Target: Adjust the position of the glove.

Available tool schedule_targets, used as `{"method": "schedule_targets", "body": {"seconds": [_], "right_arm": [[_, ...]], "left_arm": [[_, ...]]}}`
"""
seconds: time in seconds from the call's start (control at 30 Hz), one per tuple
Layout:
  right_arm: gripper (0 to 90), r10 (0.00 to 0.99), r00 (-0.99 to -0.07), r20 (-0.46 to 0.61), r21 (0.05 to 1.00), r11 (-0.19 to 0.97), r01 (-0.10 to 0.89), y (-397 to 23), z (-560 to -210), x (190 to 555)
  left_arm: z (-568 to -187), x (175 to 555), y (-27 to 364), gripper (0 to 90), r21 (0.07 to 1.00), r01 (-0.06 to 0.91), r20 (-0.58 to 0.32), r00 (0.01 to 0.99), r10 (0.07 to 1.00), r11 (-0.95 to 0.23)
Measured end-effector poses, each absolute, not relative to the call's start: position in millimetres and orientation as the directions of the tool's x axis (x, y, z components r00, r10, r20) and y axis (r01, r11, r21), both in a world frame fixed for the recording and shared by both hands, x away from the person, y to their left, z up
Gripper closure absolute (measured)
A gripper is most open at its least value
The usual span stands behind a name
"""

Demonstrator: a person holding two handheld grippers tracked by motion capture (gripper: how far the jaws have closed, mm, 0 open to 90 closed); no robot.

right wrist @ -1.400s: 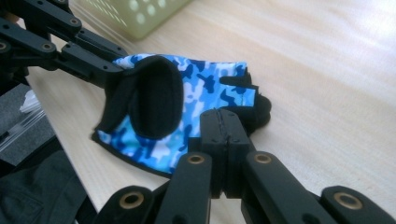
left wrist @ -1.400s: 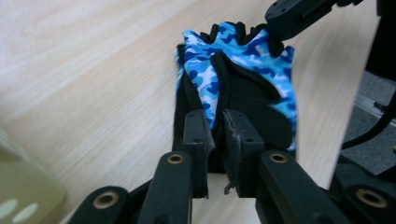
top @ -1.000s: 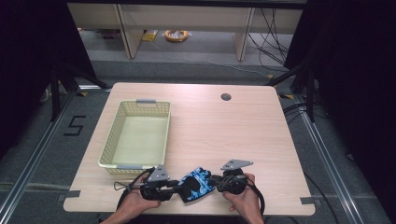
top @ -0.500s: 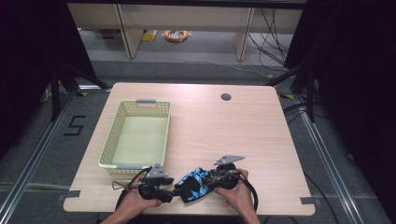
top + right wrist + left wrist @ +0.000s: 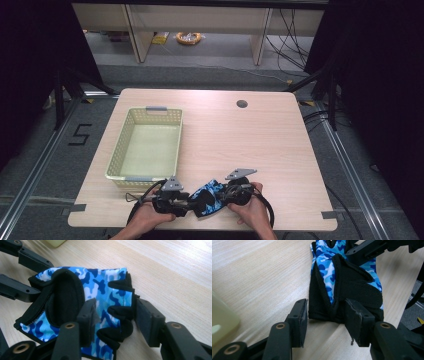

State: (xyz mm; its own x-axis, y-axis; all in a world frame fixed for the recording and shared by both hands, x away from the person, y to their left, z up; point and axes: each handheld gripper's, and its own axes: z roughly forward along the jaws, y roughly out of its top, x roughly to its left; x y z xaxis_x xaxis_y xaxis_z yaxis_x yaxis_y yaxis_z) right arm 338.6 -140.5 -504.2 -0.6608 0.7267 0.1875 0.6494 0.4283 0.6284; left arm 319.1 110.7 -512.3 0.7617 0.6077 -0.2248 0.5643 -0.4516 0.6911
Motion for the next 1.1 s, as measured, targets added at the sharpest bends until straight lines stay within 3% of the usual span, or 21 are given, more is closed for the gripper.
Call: {"method": "schedule_targets", "body": {"seconds": [0.1,0.23,0.53,0.9,1.1], "right_arm": [[54.2,0.726,-0.667,0.167,0.634,0.439,0.637,-141,-504,338],[63.7,0.719,-0.68,0.142,0.658,0.445,0.608,-138,-507,335],[75.9,0.692,-0.703,0.165,0.653,0.457,0.604,-142,-507,336],[79.7,0.696,-0.688,0.204,0.653,0.427,0.625,-143,-507,332],[80.9,0.69,-0.702,0.179,0.693,0.418,0.588,-140,-504,329]], "left_arm": [[-512,319,111,52.6,0.687,0.565,-0.221,0.762,0.608,-0.458],[-512,319,110,53.4,0.693,0.549,-0.207,0.773,0.6,-0.468],[-516,314,106,70.0,0.714,0.559,-0.226,0.753,0.618,-0.421],[-514,311,109,77.2,0.728,0.566,-0.242,0.74,0.628,-0.386],[-508,309,111,79.2,0.735,0.567,-0.254,0.74,0.623,-0.373]]}}
